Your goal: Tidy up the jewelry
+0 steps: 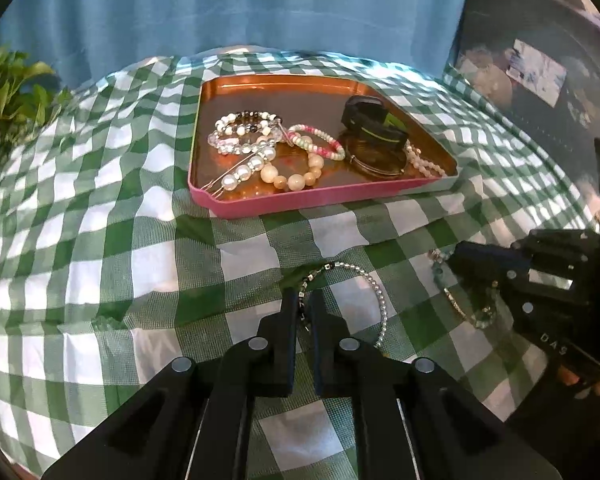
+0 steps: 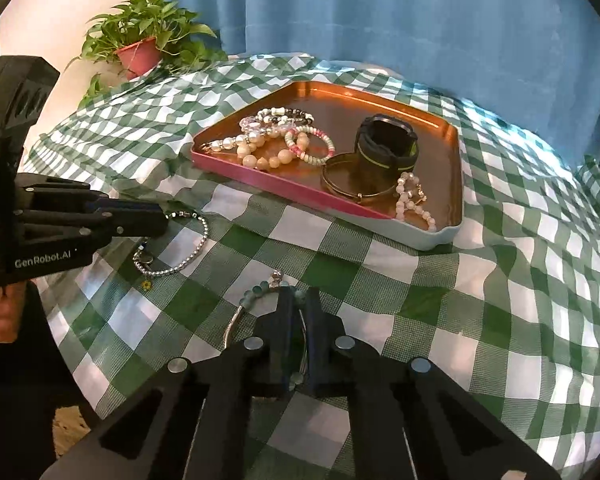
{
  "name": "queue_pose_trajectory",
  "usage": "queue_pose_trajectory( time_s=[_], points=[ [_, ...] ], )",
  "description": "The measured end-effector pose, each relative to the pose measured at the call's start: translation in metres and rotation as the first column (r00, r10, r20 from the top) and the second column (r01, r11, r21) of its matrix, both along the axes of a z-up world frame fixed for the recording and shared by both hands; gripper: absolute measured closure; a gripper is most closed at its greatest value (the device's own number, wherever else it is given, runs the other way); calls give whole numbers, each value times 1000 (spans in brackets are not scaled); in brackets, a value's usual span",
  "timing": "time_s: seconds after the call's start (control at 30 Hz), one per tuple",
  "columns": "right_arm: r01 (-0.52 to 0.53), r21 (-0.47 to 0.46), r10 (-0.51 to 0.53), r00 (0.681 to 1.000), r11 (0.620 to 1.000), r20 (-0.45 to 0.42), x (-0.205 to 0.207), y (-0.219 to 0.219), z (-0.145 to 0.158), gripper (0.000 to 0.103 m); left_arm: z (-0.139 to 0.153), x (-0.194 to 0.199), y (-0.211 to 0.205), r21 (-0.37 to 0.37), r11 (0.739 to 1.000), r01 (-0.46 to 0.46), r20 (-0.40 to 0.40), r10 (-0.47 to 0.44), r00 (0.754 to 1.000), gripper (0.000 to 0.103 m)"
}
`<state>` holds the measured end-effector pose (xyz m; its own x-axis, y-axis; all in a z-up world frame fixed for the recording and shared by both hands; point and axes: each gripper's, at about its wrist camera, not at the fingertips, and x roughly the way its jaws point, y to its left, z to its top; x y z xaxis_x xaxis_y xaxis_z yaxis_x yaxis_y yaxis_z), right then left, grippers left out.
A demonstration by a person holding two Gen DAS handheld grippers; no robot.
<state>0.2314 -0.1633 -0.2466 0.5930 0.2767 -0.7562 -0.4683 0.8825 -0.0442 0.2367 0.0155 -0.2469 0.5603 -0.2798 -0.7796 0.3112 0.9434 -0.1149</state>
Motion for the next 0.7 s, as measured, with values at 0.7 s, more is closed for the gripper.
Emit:
queue_pose_trajectory(
  time_s=[0.7],
  points=[
    [63, 236, -96, 986, 970, 134, -54, -8, 76, 98, 79, -50, -10, -133, 991, -6, 126, 23, 992, 100]
  ],
)
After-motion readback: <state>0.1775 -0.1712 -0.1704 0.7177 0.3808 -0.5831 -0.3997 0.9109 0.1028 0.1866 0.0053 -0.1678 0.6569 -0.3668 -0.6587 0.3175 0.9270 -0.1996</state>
